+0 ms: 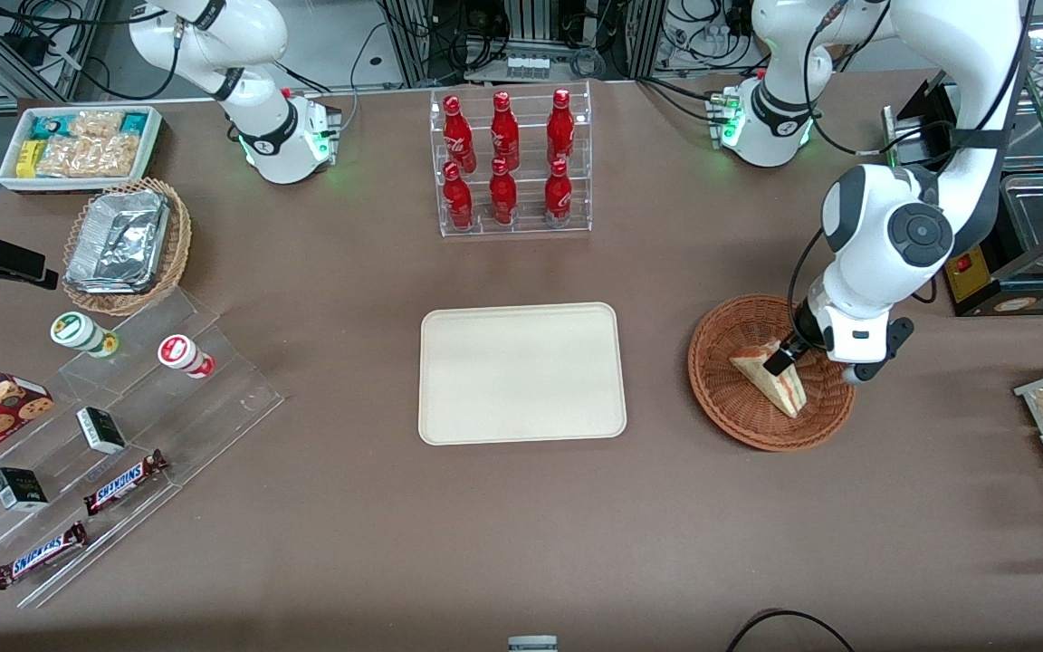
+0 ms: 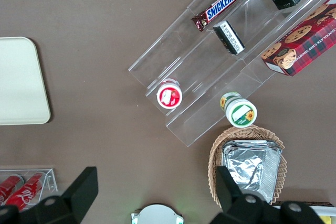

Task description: Place sandwich from basket to tray

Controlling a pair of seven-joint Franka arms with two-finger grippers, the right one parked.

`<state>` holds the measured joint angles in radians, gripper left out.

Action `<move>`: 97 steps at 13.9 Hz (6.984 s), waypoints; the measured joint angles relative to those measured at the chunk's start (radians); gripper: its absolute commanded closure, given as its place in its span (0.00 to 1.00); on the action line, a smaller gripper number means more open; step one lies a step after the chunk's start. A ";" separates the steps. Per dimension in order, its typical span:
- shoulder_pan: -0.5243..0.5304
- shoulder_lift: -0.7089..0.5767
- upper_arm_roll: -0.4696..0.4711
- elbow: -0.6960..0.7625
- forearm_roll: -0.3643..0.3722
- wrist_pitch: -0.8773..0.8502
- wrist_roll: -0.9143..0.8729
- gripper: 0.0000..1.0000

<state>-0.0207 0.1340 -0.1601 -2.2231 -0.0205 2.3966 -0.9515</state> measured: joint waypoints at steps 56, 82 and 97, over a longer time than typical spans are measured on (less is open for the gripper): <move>-0.650 0.757 -0.061 1.049 0.118 -0.412 -0.247 1.00; -0.495 0.570 -0.042 1.133 0.140 -0.685 0.004 0.00; -0.109 0.140 -0.042 0.687 0.154 -0.728 0.632 0.00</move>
<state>-0.1299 0.2743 -0.2021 -1.5361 0.1333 1.6684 -0.3191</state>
